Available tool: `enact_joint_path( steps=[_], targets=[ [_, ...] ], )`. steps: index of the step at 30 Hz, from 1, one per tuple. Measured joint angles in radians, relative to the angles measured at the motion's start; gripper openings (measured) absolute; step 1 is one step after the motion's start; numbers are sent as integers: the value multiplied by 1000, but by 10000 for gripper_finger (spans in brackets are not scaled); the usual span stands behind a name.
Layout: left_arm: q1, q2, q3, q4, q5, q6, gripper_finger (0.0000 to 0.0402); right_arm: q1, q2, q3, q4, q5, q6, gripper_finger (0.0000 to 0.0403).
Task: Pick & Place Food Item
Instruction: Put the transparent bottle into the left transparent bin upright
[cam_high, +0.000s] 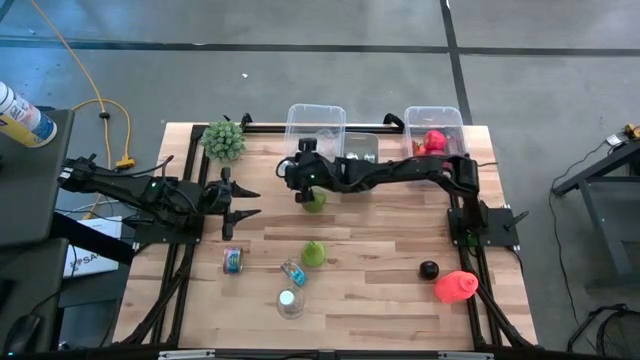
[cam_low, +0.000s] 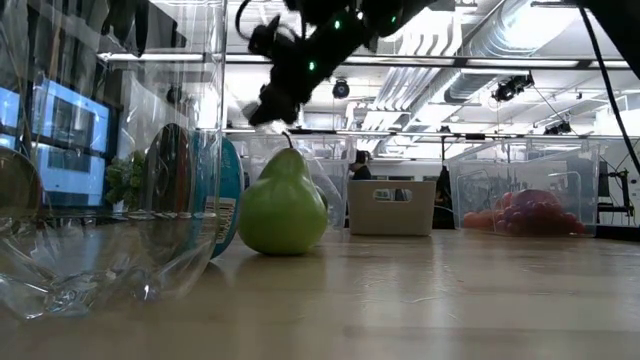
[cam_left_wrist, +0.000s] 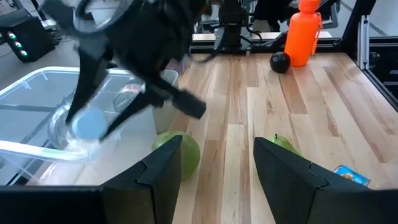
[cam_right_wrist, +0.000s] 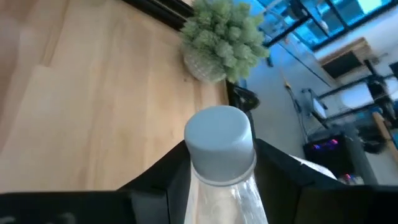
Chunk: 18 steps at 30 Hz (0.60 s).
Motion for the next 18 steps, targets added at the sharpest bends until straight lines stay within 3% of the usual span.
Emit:
enact_joint_path(
  steps=[5,14,16,18],
  targets=[
    [0,0,0,2,0,-11,189,24,-62,-1,14,48,39,115],
    [-1,0,0,-5,33,-46,189,26,-217,1,8,1,205,115],
    [-1,0,0,-10,56,-46,189,14,-236,1,12,-31,259,115],
    [-1,0,0,-23,65,-46,189,-19,-259,1,-4,-135,333,115]
  ],
)
